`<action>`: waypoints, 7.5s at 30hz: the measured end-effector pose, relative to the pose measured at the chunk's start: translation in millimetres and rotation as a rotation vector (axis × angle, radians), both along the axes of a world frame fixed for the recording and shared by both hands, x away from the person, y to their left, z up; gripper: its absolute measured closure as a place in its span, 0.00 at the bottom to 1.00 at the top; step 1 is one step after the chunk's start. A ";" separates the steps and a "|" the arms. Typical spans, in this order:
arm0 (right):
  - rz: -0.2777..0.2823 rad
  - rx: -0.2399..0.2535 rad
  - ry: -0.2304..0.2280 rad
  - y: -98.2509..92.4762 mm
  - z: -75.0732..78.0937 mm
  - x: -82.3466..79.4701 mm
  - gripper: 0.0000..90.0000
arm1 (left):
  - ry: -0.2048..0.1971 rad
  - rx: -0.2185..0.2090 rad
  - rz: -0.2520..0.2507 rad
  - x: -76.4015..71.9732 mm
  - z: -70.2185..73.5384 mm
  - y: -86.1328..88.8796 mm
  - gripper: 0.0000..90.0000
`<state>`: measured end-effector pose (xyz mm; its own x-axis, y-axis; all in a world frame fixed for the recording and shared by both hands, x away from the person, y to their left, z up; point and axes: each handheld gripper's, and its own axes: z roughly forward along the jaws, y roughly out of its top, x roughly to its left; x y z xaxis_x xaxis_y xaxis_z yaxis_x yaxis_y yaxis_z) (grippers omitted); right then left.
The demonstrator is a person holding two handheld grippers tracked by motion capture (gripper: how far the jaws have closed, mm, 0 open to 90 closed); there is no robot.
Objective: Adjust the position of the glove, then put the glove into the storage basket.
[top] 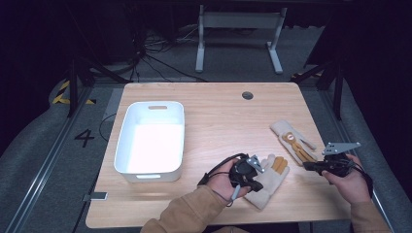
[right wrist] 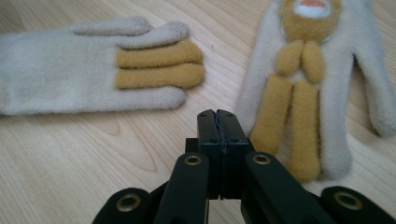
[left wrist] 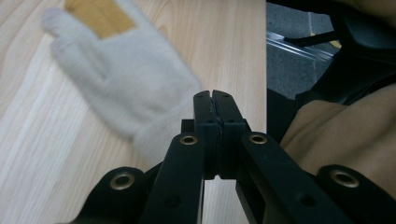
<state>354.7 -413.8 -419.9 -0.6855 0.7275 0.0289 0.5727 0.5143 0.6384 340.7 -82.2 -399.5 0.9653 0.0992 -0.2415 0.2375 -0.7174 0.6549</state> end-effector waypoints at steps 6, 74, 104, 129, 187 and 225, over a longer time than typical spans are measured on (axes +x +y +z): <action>0.001 -0.009 -0.003 0.4 -3.7 -2.0 1.00 | 0.004 -0.003 -0.055 1.7 -4.9 -23.5 1.00; -0.009 0.014 -0.064 -2.2 0.0 -4.8 1.00 | -0.076 0.176 0.091 24.2 -31.9 2.1 0.97; -0.125 0.112 -0.156 13.5 20.9 16.6 0.89 | -0.052 0.052 0.441 48.7 10.5 98.7 0.77; -0.277 -0.042 -0.059 34.4 -9.1 98.6 0.46 | -0.012 0.092 0.511 48.7 2.9 130.6 0.73; 0.003 0.000 -0.099 70.4 44.0 44.3 0.70 | -0.025 0.063 0.450 55.5 11.4 117.0 0.67; 0.445 0.007 -0.024 129.4 7.7 26.9 0.64 | 0.006 0.138 0.319 43.6 -14.9 71.4 0.68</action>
